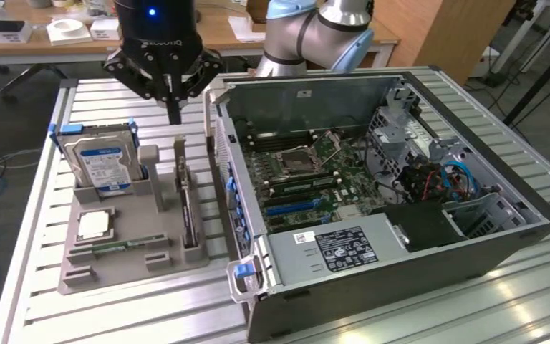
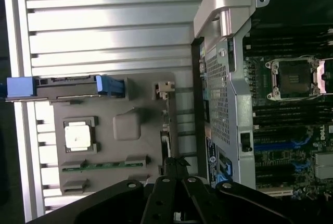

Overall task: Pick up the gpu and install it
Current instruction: 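Reach for the gpu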

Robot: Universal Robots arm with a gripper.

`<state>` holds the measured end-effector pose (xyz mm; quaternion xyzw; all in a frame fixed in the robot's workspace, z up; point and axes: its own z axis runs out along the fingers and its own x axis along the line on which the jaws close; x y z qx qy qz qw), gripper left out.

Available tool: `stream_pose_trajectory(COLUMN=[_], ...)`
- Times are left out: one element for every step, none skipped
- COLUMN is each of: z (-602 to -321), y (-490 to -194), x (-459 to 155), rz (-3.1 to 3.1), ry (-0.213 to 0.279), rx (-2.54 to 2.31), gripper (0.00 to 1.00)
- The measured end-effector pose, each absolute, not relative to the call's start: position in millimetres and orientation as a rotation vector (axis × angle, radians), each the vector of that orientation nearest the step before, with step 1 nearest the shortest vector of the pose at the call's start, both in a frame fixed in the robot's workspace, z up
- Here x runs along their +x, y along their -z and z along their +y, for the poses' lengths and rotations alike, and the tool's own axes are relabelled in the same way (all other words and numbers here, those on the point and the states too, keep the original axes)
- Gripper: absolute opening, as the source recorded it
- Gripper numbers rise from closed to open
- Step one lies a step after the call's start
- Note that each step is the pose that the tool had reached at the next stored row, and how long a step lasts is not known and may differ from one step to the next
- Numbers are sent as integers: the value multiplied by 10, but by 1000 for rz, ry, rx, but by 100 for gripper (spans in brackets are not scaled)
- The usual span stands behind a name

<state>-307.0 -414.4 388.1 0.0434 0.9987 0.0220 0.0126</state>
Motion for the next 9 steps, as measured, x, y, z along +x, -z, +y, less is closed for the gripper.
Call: stream_pose_trajectory(z=[-4158, -4171, -4188, -4209, -4233, -4254, -4276, -4293, -4306], y=[-3880, -3881, -3881, -3881, -3881, -3881, -3880, -3881, -3881], x=[-3072, -3073, -3073, -3073, -3073, -3073, -3073, -3073, -3073], rz=[3113, 3113, 3113, 3113, 3113, 3113, 3113, 3113, 3113], ry=[-69, -69, -69, -69, -69, -69, -69, -69, -69], rx=[135, 135, 136, 136, 136, 135, 136, 135, 135], gripper=[10, 10, 10, 10, 10, 10, 10, 10, 10])
